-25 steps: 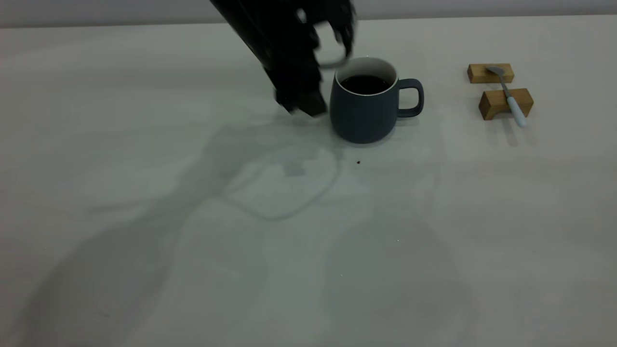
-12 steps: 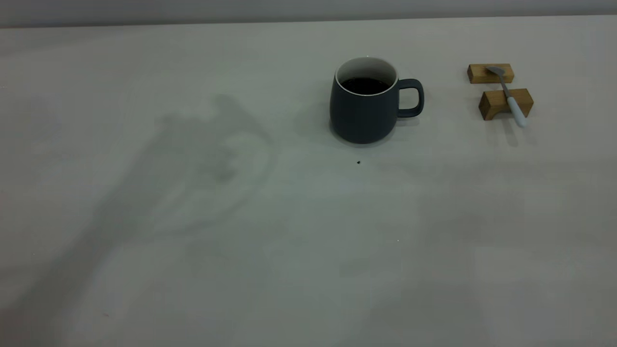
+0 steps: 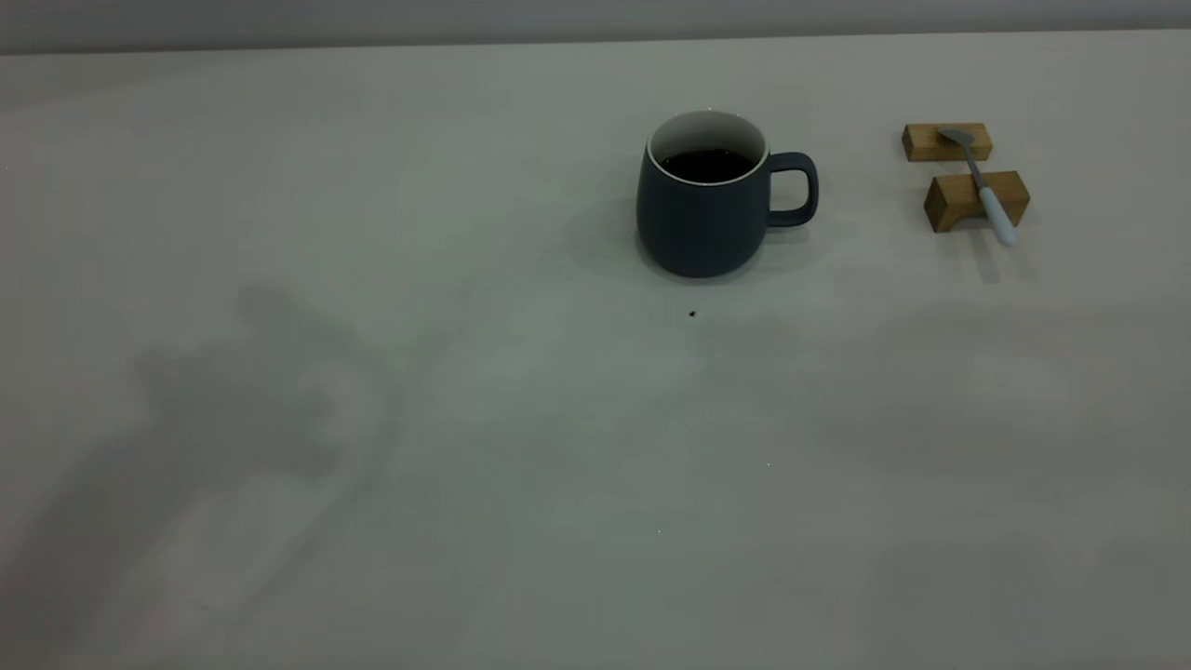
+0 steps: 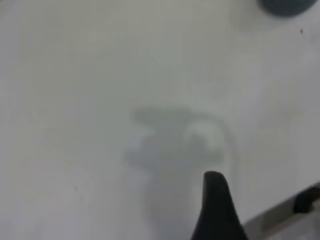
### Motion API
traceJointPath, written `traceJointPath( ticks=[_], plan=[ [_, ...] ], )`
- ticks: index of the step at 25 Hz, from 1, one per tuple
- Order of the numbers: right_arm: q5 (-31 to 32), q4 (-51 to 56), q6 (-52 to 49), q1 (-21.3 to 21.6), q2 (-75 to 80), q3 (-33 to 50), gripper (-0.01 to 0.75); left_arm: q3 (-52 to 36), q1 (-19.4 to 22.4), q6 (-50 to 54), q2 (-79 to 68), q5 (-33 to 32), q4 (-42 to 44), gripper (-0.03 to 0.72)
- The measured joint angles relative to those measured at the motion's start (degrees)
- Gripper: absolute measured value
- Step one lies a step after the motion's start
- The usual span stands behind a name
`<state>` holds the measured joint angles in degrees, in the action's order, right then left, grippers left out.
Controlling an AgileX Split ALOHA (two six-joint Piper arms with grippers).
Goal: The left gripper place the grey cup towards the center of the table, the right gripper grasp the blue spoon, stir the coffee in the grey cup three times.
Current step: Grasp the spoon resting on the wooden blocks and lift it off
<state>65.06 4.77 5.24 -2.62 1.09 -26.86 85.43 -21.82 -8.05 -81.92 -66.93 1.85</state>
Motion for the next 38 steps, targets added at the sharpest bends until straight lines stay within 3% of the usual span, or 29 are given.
traceJointPath(
  ticks=[12,22,27,32,38],
  plan=[
    [0.0,0.0,0.0,0.0,0.0,0.0,0.238,-29.3,0.9,5.0,23.6,0.0,0.8,0.585],
    [0.0,0.0,0.0,0.0,0.0,0.0,0.238,-48.2,15.2,9.7,57.2,0.0,1.6,0.585],
    [0.0,0.0,0.0,0.0,0.0,0.0,0.238,-54.5,19.1,9.7,70.0,0.3,1.7,0.585],
    [0.0,0.0,0.0,0.0,0.0,0.0,0.238,-55.4,23.4,9.7,74.7,0.3,1.6,0.585],
    [0.0,0.0,0.0,0.0,0.0,0.0,0.238,-55.7,24.2,9.7,77.9,0.3,1.5,0.585]
  ],
)
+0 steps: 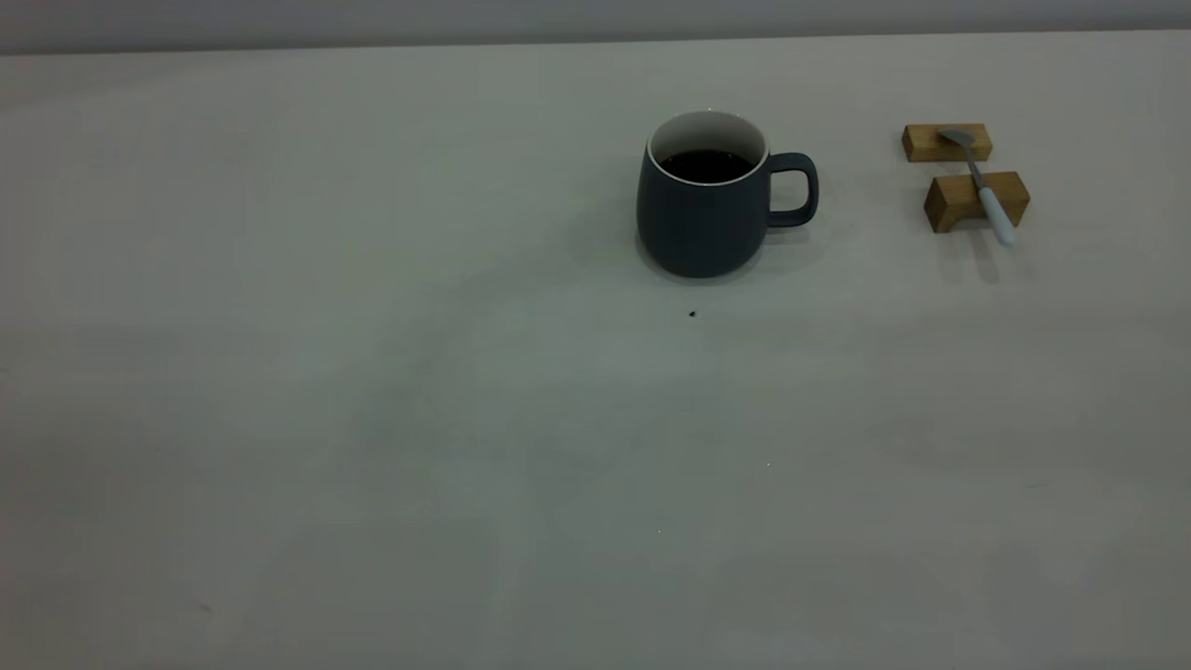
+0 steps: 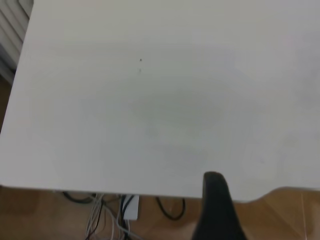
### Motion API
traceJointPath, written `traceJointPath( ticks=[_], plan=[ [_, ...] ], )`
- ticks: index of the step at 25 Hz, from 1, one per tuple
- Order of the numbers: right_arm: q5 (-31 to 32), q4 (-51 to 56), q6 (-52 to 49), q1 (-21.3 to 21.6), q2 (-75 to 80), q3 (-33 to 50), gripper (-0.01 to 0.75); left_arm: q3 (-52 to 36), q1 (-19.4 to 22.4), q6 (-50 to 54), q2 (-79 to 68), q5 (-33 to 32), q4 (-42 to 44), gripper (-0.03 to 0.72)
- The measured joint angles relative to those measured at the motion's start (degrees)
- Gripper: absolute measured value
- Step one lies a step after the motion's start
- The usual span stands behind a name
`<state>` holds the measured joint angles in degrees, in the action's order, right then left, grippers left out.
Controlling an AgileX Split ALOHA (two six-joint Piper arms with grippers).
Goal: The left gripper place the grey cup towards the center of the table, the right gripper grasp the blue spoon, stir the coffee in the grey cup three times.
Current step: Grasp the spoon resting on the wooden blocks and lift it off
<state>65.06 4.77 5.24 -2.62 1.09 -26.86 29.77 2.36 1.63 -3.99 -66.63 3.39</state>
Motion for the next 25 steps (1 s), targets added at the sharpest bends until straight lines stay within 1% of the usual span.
traceJointPath(
  ticks=[7,25],
  plan=[
    [0.0,0.0,0.0,0.0,0.0,0.0,0.238,-1.8,0.0,1.3,3.4,1.4,-0.5,0.585],
    [0.0,0.0,0.0,0.0,0.0,0.0,0.238,-1.9,0.0,1.5,5.1,1.4,-1.0,0.585]
  ],
)
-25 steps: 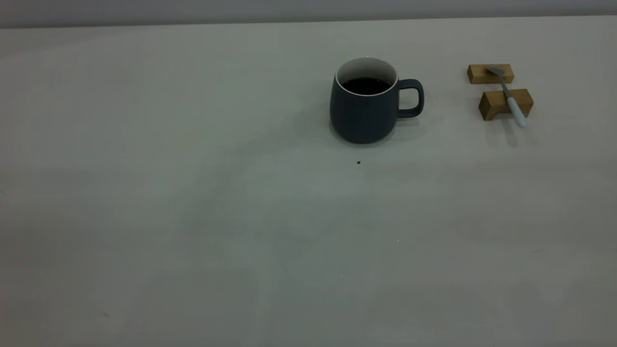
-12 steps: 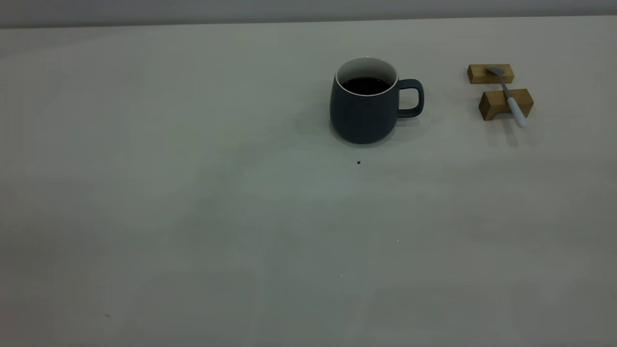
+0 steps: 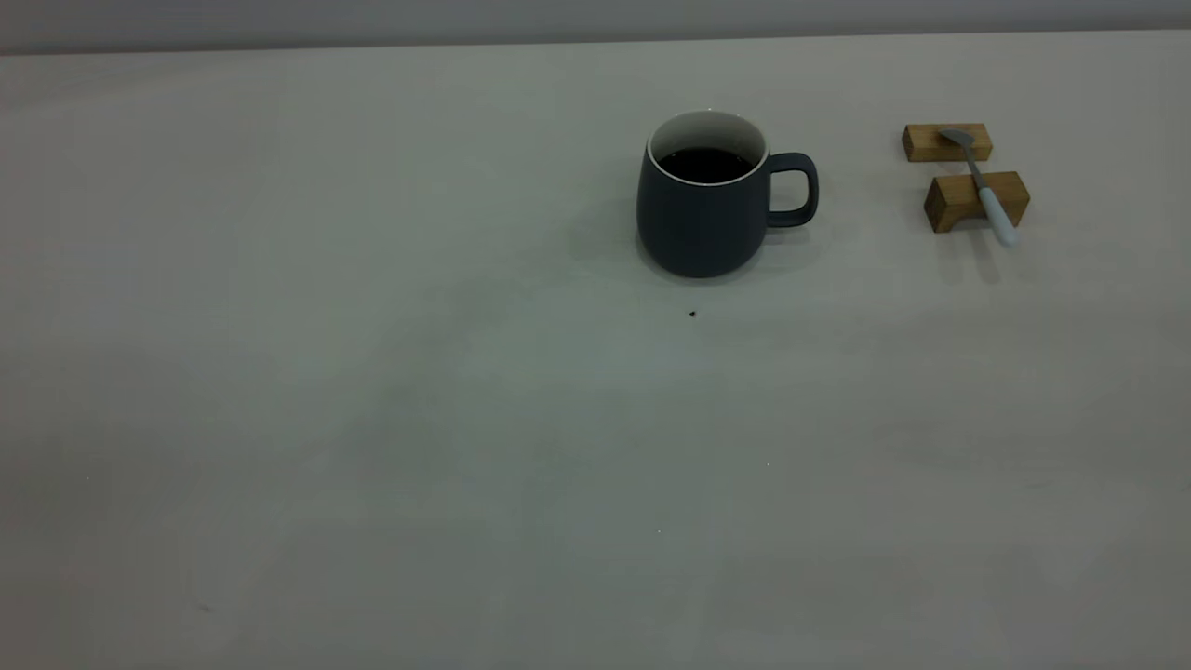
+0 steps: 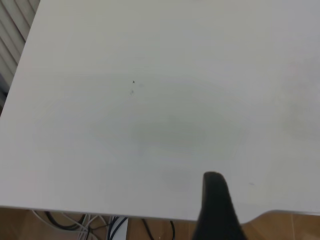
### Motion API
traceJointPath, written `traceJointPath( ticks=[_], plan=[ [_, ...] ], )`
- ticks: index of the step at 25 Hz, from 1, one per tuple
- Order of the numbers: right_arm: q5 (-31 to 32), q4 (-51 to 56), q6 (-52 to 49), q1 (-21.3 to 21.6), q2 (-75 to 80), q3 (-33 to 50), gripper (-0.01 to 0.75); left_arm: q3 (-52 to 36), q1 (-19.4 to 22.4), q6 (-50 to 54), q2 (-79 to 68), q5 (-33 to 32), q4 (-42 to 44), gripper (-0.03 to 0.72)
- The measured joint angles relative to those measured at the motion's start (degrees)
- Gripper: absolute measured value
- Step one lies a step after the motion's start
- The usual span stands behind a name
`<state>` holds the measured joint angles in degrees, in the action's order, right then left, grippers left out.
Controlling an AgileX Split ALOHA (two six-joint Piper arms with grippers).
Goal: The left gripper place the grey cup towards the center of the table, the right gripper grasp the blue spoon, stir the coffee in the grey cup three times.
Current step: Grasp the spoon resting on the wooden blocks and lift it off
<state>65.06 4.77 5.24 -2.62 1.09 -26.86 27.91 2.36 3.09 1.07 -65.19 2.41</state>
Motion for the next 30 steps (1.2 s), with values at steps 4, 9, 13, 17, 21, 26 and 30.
traceJointPath(
  ticks=[4,9,13,17,21,26,30],
  plan=[
    [0.0,0.0,0.0,0.0,0.0,0.0,0.238,0.0,0.0,0.0,0.0,0.0,0.0,0.585],
    [-0.5,0.3,0.0,0.0,3.5,-1.3,0.264,0.0,0.0,0.0,0.0,0.0,0.0,0.585],
    [-3.4,0.8,0.0,0.0,13.5,-4.5,0.378,0.0,0.0,0.0,0.0,0.0,-0.1,0.585],
    [-8.5,2.8,1.5,0.0,26.4,-7.1,0.518,0.0,0.0,0.0,0.0,0.0,-0.1,0.585],
    [-13.2,6.9,4.7,0.0,40.2,-10.2,0.558,0.0,0.0,0.0,0.0,0.0,-0.1,0.585],
    [-17.5,8.2,7.3,0.0,59.0,-15.6,0.562,0.0,0.0,0.0,0.0,0.0,-0.1,0.585],
    [-18.6,8.6,7.7,0.0,73.6,-22.1,0.562,0.0,0.0,0.0,0.0,0.0,-0.2,0.585]
  ],
)
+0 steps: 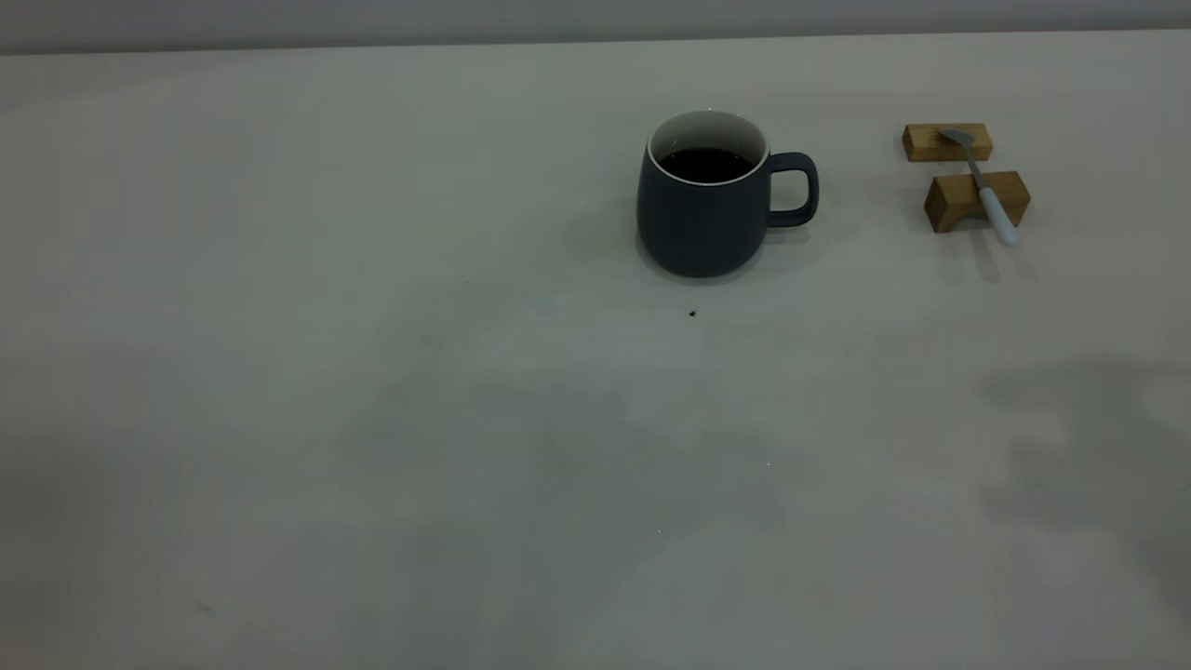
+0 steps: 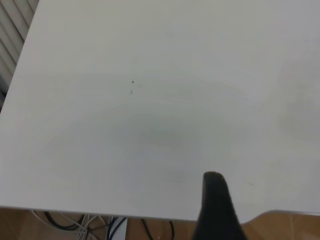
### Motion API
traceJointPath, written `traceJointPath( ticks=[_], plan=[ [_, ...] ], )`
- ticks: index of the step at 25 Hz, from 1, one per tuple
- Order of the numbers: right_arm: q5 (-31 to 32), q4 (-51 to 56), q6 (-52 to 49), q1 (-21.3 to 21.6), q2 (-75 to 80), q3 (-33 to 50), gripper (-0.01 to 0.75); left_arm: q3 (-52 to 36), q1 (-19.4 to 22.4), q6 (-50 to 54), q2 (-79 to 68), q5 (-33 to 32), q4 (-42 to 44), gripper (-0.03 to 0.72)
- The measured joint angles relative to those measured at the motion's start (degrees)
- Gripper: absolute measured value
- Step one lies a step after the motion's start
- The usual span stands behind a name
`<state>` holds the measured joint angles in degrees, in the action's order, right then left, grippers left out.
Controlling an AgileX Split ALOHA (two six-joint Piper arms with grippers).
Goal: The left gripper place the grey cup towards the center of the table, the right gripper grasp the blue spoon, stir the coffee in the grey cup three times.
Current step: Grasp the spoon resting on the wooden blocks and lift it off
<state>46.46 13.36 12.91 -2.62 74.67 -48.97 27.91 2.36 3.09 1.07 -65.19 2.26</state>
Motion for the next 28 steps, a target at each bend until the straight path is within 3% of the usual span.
traceJointPath(
  ticks=[9,14,19,28],
  plan=[
    [-2.8,-0.5,-2.5,-3.3,25.9,-14.6,0.562,0.0,0.0,0.0,0.0,0.0,0.0,0.585],
    [-3.2,-7.4,-9.5,-3.8,38.4,-24.1,0.562,0.0,0.0,0.0,0.0,0.0,0.0,0.585],
    [-3.1,-13.4,-13.7,-3.8,47.3,-32.0,0.563,0.0,0.0,0.0,0.0,0.0,0.0,0.585],
    [-2.8,-14.1,-13.9,-3.8,58.7,-40.8,0.563,0.0,0.0,0.0,0.0,0.0,0.0,0.585]
  ],
)
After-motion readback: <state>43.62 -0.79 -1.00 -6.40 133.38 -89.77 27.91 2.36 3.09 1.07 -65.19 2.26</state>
